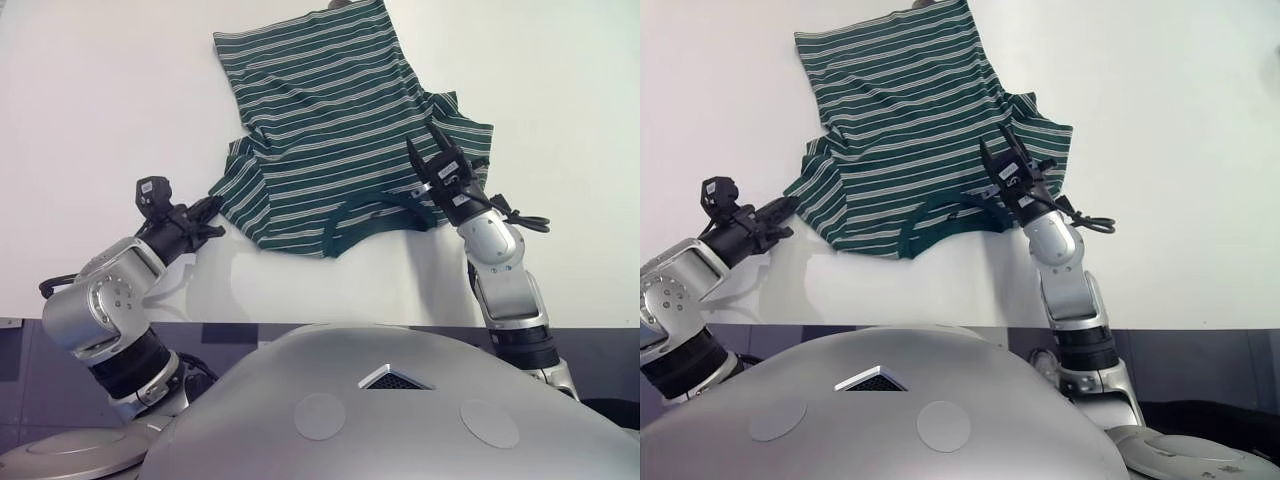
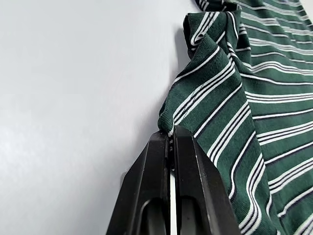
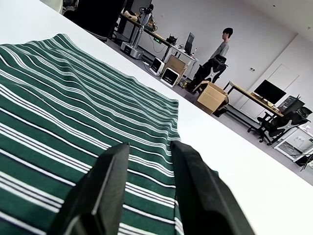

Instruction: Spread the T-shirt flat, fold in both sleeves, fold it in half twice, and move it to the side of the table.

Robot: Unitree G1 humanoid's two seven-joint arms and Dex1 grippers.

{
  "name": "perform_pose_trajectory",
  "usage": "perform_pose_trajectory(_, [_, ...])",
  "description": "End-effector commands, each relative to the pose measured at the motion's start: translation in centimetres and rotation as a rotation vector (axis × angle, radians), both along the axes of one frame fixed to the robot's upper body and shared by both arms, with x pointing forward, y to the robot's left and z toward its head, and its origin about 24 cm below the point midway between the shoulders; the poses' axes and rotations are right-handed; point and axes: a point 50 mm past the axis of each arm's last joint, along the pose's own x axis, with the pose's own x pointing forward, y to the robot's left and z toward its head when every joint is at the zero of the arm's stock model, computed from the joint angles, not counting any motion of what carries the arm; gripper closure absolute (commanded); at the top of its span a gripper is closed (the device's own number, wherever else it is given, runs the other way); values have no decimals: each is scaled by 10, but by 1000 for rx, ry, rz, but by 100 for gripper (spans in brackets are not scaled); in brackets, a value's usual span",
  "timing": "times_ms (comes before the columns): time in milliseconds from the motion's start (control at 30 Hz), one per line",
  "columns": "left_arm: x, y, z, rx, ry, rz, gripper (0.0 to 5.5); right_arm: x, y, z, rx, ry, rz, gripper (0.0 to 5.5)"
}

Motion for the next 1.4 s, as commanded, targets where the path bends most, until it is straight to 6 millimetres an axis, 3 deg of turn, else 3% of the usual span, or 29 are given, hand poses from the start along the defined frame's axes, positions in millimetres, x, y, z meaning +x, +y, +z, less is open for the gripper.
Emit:
perform_pose_trajectory(33, [-1, 14, 5, 165, -78, -134, 547, 3, -2, -1, -7, -7, 2, 394])
perform_pose_trajectory(200, [11, 4, 27, 189, -239, -402, 547, 5, -3, -4, -18, -8, 2, 394])
perform_pose_trajectory(333, [16, -41, 50, 139, -326, -514, 547, 7, -1, -4, -17, -16, 8, 394])
perform_pose_trajectory(500, [31, -72, 51, 81, -275, -607, 547, 13, 7, 0, -12, -30, 38, 394])
perform_pose_trajectory(667, [35, -82, 42, 109, -129, -630, 547, 11, 12, 3, -6, -36, 59, 394])
perform_pose_trajectory(800, [44, -83, 48, 113, -123, -633, 464, 7, 11, 6, 21, -52, 29, 394])
perform_pose_trajectory(933, [48, -101, 56, 44, -149, -697, 386, 11, 5, 20, 118, -116, -61, 394])
perform_pose_trajectory(1033, [58, -114, 67, -16, -219, -653, 386, 19, -17, 33, 209, -179, -229, 394])
perform_pose_trajectory(1100, [78, -130, 95, -41, -419, -632, 345, 20, -38, 32, 273, -162, -392, 373])
perform_pose_trajectory(1133, [92, -137, 116, 93, -608, -671, 335, 17, -49, 25, 311, -114, -466, 361])
perform_pose_trajectory(1167, [107, -143, 135, 355, -846, -744, 322, 12, -57, 15, 344, -51, -521, 356])
perform_pose_trajectory(1233, [119, -156, 149, 957, -1239, -1009, 280, 5, -66, -2, 396, 68, -568, 356])
perform_pose_trajectory(1267, [121, -164, 151, 1164, -1380, -1180, 269, 3, -70, -9, 433, 113, -599, 356])
perform_pose_trajectory(1333, [121, -179, 156, 1352, -1559, -1418, 232, 4, -76, -18, 511, 196, -652, 356])
perform_pose_trajectory(1400, [119, -192, 160, 1406, -1686, -1573, 208, 8, -77, -30, 601, 315, -675, 356])
